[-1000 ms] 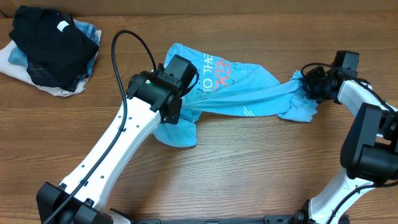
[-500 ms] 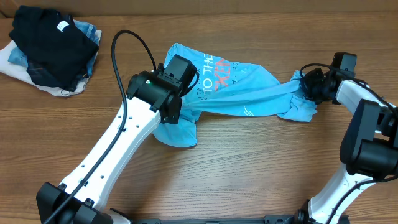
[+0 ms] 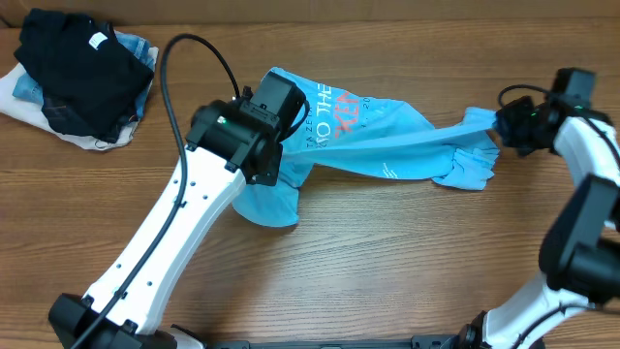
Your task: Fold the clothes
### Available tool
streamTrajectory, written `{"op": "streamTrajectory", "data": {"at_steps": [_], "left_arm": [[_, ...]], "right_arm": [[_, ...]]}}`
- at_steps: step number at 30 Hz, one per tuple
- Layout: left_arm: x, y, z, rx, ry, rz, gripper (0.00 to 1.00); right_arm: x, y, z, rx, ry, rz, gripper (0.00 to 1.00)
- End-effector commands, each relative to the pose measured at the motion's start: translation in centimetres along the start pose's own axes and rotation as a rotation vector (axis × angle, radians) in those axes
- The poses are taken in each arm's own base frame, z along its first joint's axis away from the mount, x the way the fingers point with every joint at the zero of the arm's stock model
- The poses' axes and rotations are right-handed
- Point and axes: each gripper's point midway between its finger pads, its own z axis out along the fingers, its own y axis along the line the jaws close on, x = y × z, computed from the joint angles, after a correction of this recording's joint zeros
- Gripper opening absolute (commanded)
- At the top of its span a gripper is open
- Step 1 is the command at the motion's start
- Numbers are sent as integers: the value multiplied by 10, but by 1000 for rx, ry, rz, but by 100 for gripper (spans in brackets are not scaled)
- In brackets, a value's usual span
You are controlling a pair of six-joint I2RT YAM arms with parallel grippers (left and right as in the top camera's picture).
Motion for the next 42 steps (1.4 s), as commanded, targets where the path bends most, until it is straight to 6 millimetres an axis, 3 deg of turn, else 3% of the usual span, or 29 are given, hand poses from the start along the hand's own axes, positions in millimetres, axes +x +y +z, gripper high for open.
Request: {"op": "streamTrajectory", "data": {"at_steps": [1, 4, 10, 16, 21, 27, 31, 37, 42], "left_arm": [[-4, 12, -23, -5, -20, -45, 4], [2, 18, -33, -10, -9, -57, 4], [13, 35, -70, 21, -85, -101, 4], [28, 47, -140, 139, -309, -122, 4], [47, 50, -184, 258, -443, -110, 4], [58, 70, -238, 373, -608, -161, 4], [57, 94, -271, 381, -728, -210, 4], [39, 163, -311, 144, -972, -398, 4], [16, 178, -335, 27, -1085, -415, 4]], "right_arm": [[-19, 38, -68, -96, -128, -45, 4], [-14, 48, -100, -127, -161, -60, 4], [7, 70, -188, -228, -269, -109, 4], [41, 80, -276, -334, -387, -174, 4], [73, 79, -337, -381, -455, -238, 4], [105, 83, -416, -426, -551, -321, 4], [118, 89, -457, -468, -614, -351, 4], [112, 98, -505, -535, -771, -315, 4], [95, 108, -504, -555, -787, -268, 4]]}}
